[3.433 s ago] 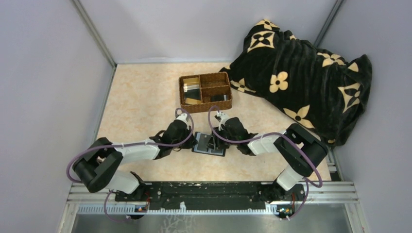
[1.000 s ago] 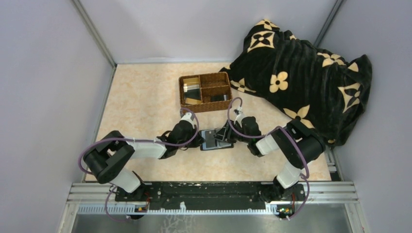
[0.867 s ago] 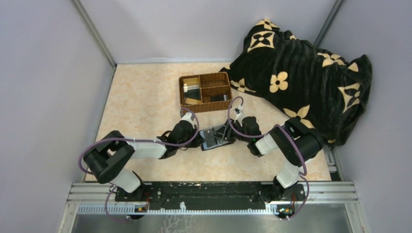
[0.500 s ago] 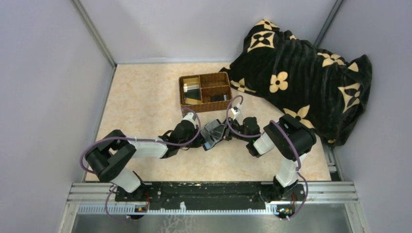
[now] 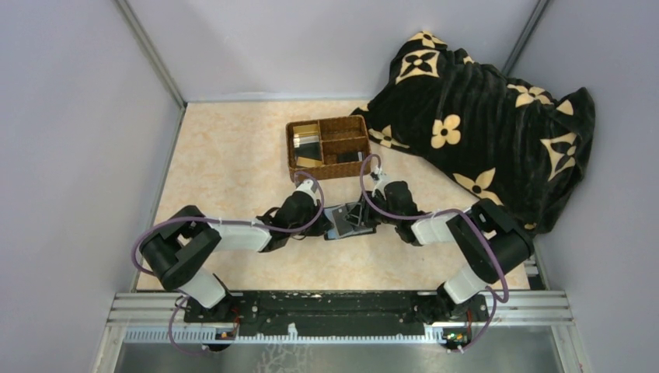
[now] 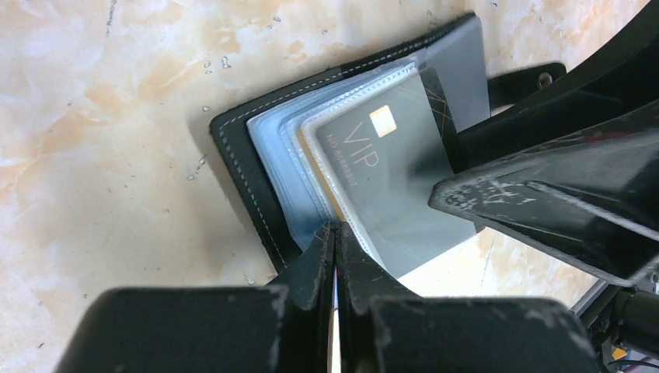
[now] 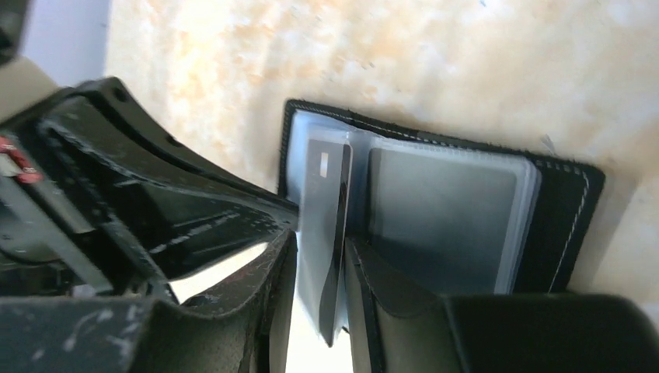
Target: Take the credit cards out of the card holder
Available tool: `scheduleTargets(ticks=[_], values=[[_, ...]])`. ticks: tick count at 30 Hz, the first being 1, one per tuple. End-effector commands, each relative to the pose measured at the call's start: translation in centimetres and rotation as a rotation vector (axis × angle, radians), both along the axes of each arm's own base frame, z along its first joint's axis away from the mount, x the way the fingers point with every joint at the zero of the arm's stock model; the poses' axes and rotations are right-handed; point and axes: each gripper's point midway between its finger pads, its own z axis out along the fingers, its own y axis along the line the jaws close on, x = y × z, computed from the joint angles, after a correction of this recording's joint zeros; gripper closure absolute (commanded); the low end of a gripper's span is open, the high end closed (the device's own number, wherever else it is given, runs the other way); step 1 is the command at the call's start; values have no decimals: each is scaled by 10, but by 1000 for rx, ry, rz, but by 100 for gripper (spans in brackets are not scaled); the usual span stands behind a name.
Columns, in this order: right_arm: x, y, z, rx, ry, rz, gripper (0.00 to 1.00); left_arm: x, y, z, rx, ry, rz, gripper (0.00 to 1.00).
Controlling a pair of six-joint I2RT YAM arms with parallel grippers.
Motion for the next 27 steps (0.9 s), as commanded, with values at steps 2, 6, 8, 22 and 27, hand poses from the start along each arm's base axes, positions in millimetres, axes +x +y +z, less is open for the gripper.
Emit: scheduleTargets(ticks=[2,6,8,22,27], values=[[-29,-1,-15,-87,55,101,74,-56,35,-66,222,222,-86,95],[-34,3,-12,-40,71,117,78,-56,36,-69,231,226,-87,95],[-36,5,-11,-20,76,123,80,-56,36,-70,233,227,-88,95],[-44,11,-3,120,110,156,89,-56,34,-74,241,235,-99,95],[-45,11,8,167,116,180,82,-56,34,-77,244,238,-100,95]])
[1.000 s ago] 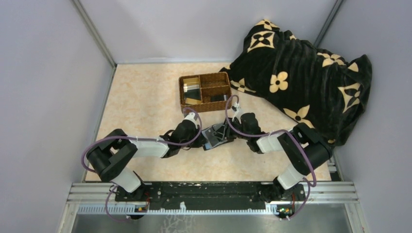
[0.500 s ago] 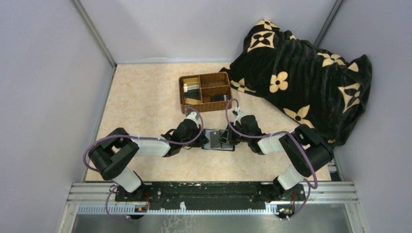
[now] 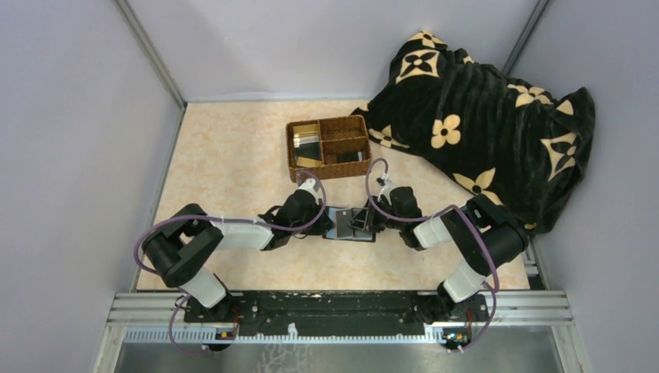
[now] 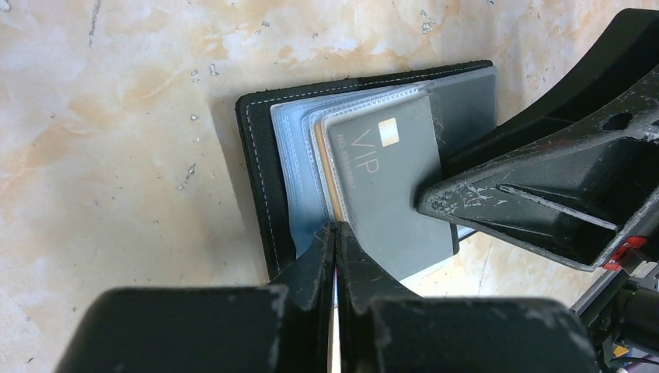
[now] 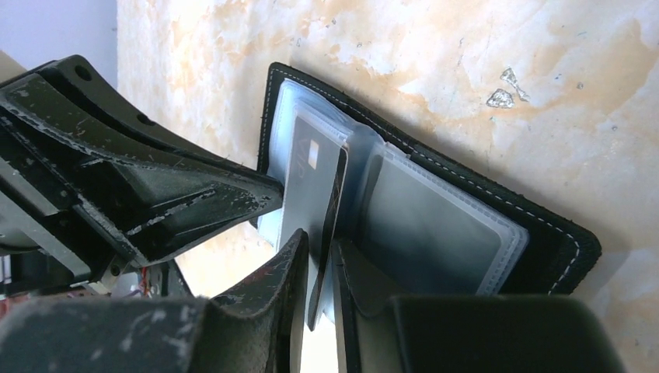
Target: Take the credit cards out of the card holder
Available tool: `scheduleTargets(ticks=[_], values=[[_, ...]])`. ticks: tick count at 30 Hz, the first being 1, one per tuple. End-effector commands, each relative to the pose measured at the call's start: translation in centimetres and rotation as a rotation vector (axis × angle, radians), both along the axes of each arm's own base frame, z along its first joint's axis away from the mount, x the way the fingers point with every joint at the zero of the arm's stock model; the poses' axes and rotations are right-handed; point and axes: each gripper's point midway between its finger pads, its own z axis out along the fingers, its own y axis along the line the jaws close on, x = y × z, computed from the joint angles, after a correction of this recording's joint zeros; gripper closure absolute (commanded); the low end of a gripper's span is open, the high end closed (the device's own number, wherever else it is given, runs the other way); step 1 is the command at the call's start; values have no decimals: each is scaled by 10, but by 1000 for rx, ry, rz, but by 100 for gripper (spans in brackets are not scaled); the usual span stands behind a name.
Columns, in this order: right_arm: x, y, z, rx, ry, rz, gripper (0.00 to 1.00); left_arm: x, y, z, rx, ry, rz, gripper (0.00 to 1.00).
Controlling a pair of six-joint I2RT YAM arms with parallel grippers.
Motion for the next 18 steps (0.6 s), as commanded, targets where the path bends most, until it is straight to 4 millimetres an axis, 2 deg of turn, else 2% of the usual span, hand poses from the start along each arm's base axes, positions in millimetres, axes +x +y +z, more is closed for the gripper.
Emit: scheduleTargets(ticks=[1,5,10,18], values=[[-31,24,34,170,11,200,82,-57,38,-75,238,229,-82,95],[-32,26,34,178,19,219,81,-56,35,-77,237,233,-92,95],[-40,27,22,190,72,235,82,-56,35,-78,243,235,-97,95],[-46,29,25,251,95,252,84,-57,33,-83,247,246,-107,95]])
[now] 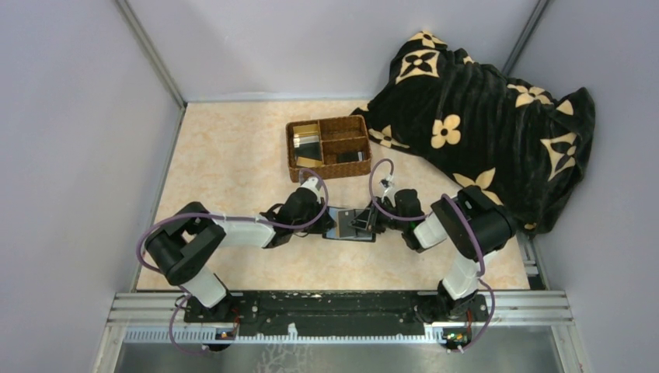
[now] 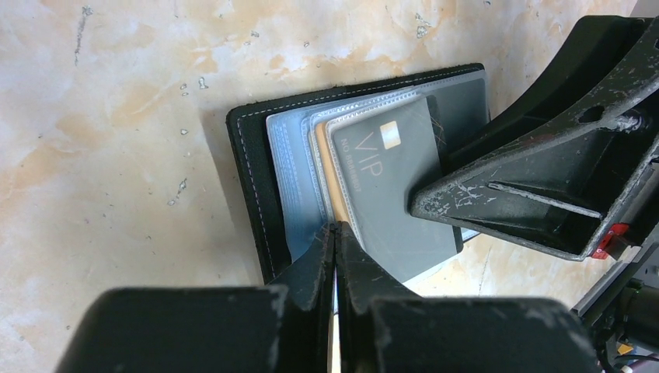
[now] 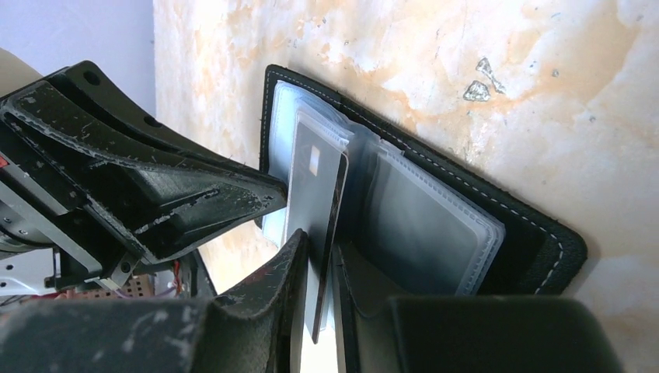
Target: Take the credit cards out of the card holder
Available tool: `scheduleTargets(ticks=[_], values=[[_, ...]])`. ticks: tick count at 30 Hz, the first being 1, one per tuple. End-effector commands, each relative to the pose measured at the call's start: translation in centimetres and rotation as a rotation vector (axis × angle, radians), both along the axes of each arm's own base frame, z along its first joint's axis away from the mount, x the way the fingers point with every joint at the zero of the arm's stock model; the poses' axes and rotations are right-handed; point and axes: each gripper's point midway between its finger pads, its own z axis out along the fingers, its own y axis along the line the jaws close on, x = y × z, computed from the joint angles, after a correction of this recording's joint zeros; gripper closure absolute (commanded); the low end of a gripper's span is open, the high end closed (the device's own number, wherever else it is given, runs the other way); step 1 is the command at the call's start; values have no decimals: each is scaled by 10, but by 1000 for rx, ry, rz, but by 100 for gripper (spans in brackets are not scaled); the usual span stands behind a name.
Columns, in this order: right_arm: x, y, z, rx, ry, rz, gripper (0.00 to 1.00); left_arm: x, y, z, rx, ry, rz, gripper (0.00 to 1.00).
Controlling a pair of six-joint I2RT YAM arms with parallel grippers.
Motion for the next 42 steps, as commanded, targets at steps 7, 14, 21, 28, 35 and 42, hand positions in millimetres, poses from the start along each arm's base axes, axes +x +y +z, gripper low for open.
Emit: scheduleTargets(ticks=[7,14,21,28,35,42], values=[[-46,25,29,128,6,246,82,-61,39,-87,254,255,-86,95],[-40,11,27,102,-1,216,75,-60,45,-88,271,257,-56,96],[-40,8,25,102,7,212,75,-61,46,-94,281,274,-57,96],[-36,-1,29,103,-10,184,76,-61,47,-94,287,275,-56,96],[-29,-8,26,78,-13,159,90,-62,46,-93,285,275,-58,96],[-25,-11,28,63,-13,146,94,-64,50,-95,291,279,-55,96]])
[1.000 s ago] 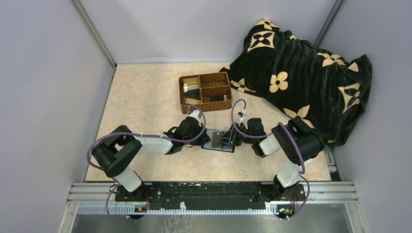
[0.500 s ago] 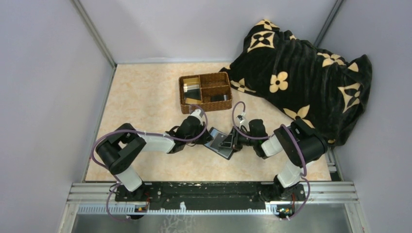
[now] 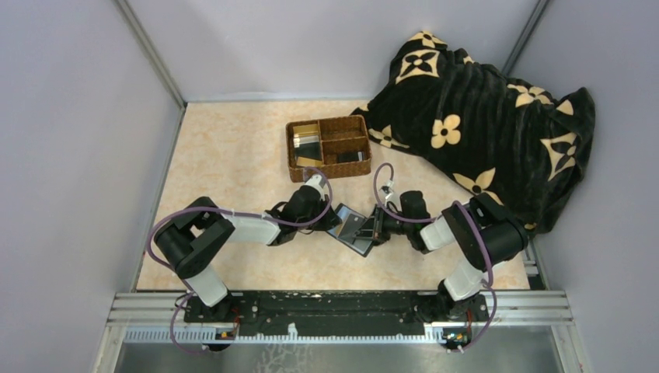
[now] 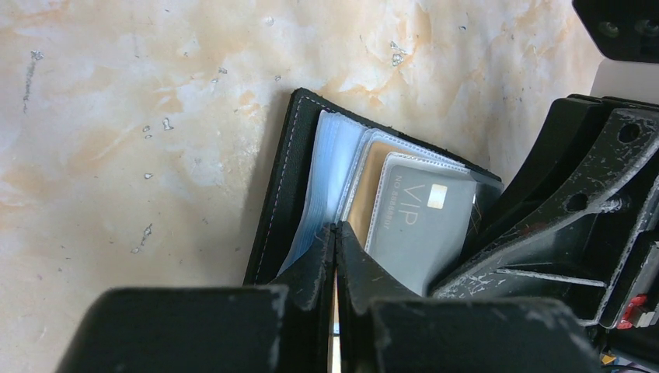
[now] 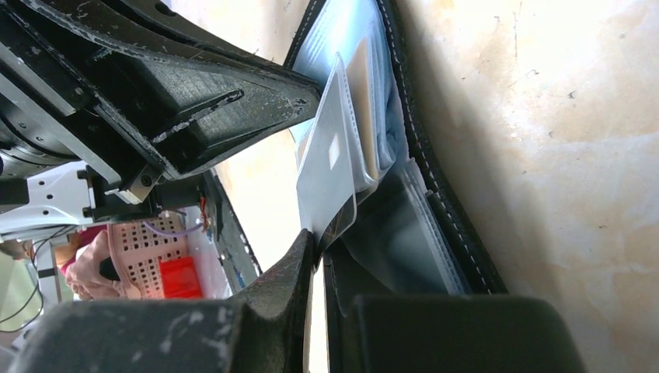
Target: Take the credit cards out of the card holder
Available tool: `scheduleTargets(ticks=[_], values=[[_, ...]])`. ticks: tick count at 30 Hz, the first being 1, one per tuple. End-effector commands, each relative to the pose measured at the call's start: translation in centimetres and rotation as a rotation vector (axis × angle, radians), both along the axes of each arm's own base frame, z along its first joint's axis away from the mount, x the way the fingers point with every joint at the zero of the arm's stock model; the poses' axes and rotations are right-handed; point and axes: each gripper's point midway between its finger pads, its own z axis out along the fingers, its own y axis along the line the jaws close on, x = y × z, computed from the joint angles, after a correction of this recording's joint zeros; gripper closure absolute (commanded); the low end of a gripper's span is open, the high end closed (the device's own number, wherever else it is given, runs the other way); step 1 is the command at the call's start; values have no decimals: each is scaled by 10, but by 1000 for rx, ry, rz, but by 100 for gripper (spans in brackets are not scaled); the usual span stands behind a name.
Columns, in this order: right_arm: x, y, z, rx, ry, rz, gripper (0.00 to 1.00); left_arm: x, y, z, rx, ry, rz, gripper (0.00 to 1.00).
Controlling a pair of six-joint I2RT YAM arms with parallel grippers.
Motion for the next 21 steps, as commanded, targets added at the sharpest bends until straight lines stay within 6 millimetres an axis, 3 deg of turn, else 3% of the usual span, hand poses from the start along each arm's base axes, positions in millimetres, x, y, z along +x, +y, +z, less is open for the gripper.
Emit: scheduleTargets(ticks=[1,3,5,13,21], values=[[10,3,26,40,-120,36,91,-72,63,-93,319,275,-56,96],[11,2,27,34,-126,34,83,-72,62,-94,316,276,-60,96],[12,0,27,20,-134,33,82,-72,61,-94,314,279,-64,96],[12,-7,25,-9,-126,21,93,-70,58,-94,314,272,-70,96],[10,-13,22,-33,-121,16,93,-70,58,-96,314,278,-70,96]])
